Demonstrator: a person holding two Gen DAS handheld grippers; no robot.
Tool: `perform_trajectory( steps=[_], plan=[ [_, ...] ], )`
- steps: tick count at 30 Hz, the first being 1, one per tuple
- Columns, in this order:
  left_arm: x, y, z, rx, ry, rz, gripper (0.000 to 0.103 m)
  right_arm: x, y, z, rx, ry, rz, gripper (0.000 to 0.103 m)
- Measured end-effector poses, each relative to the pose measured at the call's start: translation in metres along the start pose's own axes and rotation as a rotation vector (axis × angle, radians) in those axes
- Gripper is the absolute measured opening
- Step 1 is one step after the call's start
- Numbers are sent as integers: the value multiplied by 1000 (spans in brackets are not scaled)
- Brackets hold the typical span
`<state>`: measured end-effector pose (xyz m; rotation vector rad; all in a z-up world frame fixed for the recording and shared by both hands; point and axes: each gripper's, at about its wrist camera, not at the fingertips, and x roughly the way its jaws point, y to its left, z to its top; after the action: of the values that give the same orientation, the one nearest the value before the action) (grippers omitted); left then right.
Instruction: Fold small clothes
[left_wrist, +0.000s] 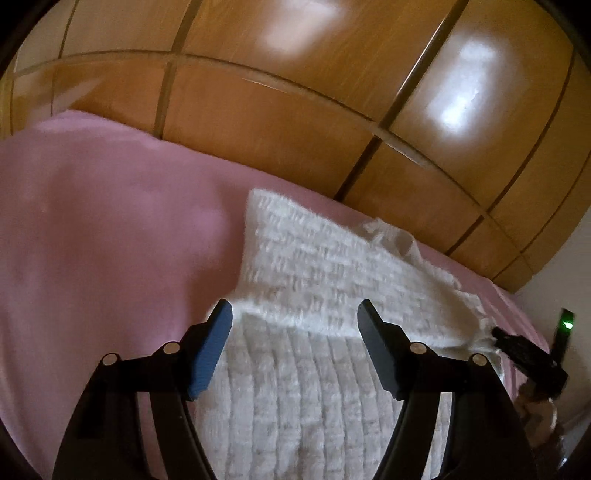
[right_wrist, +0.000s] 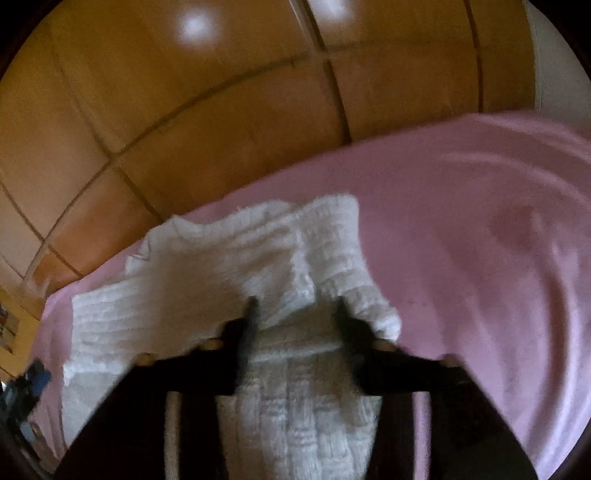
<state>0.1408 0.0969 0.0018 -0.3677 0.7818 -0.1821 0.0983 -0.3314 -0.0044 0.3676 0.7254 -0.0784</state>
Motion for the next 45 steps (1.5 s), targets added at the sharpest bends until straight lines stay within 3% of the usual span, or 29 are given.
perform_trajectory(
  steps=[5, 9, 13, 17, 18, 19, 20, 22, 23, 24, 27, 30, 32, 36, 42, 44, 45],
  plan=[
    [29, 25, 25, -143, 61, -26, 70, -3, 33, 3, -97, -30, 47, 60],
    [51, 40, 50, -226, 82, -32, 70, 18, 56, 3, -171, 0, 48, 66],
    [76, 53, 73, -286, 116, -55, 70, 51, 52, -3, -142, 86, 17, 70],
    [102, 61, 84, -329, 167, -63, 70, 57, 48, -12, -132, 82, 50, 76],
    [110, 62, 86, -341, 184, -66, 67, 58, 50, -12, -139, 85, 49, 79],
    [116, 61, 86, -339, 197, -79, 53, 59, 52, -12, -146, 86, 44, 81],
    [121, 58, 87, -325, 210, -85, 28, 60, 54, -13, -161, 87, 34, 82],
    [118, 47, 88, -267, 157, -27, 13, 61, 59, -15, -183, 84, 15, 84],
    [110, 41, 88, -233, 96, -8, 12, 61, 60, -16, -186, 81, 9, 85],
    [106, 34, 87, -185, 62, 31, 12, 62, 61, -17, -187, 79, 3, 85],
    [132, 21, 73, -19, 112, 226, 12, 67, 68, -19, -216, 79, -37, 88],
    [133, 19, 70, 10, 92, 252, 13, 72, 75, -22, -253, 80, -79, 90],
    [126, 20, 71, -15, 91, 276, 27, 75, 73, -21, -247, 84, -78, 91],
    [87, 1, 54, 31, 32, 240, 52, 74, 71, -21, -237, 83, -66, 91],
    [36, -37, 12, 129, -21, 160, 55, 73, 69, -20, -228, 79, -53, 91],
    [26, -51, 2, 150, -35, 153, 66, 71, 69, -21, -227, 78, -53, 91],
    [22, -59, -5, 165, -50, 151, 66, 69, 68, -21, -227, 78, -54, 91]
  ],
)
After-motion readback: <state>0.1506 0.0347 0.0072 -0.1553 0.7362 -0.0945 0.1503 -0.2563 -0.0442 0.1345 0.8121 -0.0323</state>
